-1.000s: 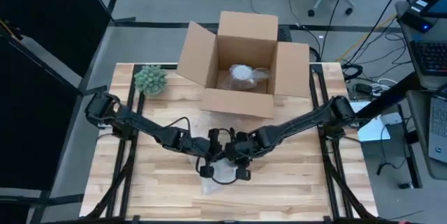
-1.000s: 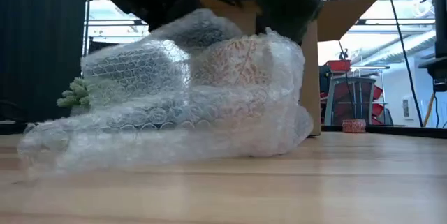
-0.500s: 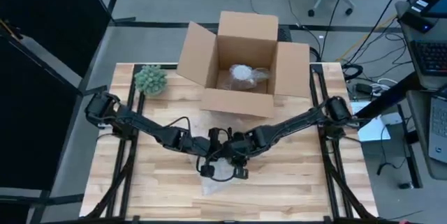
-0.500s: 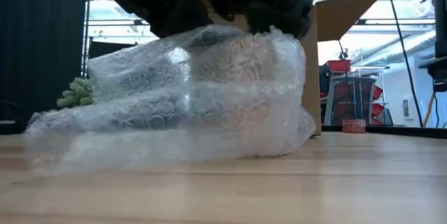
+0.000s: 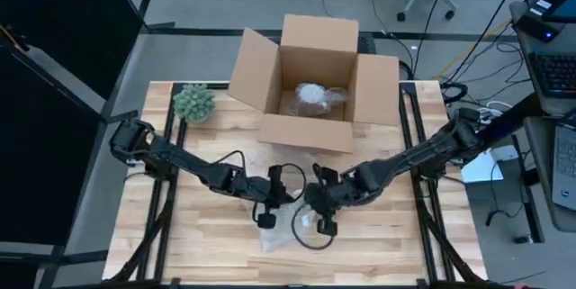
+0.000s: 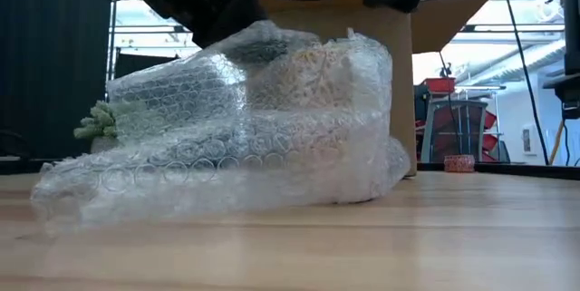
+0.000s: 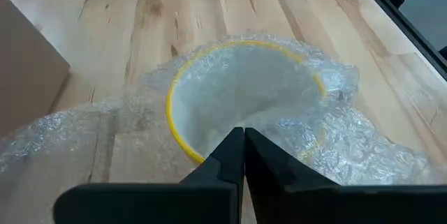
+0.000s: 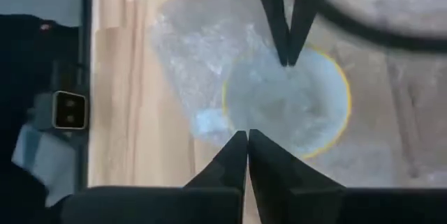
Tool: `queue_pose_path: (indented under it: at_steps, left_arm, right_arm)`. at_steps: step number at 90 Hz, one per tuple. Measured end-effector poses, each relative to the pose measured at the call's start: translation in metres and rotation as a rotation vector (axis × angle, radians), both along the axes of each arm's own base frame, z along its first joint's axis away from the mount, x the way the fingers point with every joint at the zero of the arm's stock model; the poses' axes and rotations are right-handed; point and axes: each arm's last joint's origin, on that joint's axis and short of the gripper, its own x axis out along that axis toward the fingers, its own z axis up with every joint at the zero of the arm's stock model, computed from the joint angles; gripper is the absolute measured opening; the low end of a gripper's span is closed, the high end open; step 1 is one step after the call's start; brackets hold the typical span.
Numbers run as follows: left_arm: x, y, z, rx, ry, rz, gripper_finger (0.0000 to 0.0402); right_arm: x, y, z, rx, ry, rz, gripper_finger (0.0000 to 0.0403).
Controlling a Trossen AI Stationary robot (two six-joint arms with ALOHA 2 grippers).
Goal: Wrap mug
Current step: Wrap the orange mug with bubble wrap
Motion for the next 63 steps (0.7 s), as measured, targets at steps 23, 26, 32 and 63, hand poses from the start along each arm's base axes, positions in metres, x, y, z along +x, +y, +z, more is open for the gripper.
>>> queue_pose_path:
  at_steps: [23,26,32,63]
  left_arm:
    - [0.000,0.000,0.000,-0.021,0.004,0.011,0.0000]
    - [0.000,0.000,0.000,-0.021,0.005,0.011,0.0000]
    - [0.000,0.000,0.000,-0.015,0.004,0.007,0.0000]
    - [0.000,0.000,0.000,0.002,0.004,-0.003,0.0060]
  right_arm:
    - [-0.017,0.017,-0.027,-0.040,0.033,-0.157,0.0000]
    - [-0.019,0.019,-0.029,-0.055,0.022,-0.186,0.0000]
    - [-0.023,0.022,-0.034,-0.088,0.001,-0.224,0.0000]
    - [-0.023,0.020,-0.037,-0.076,0.011,-0.225,0.0000]
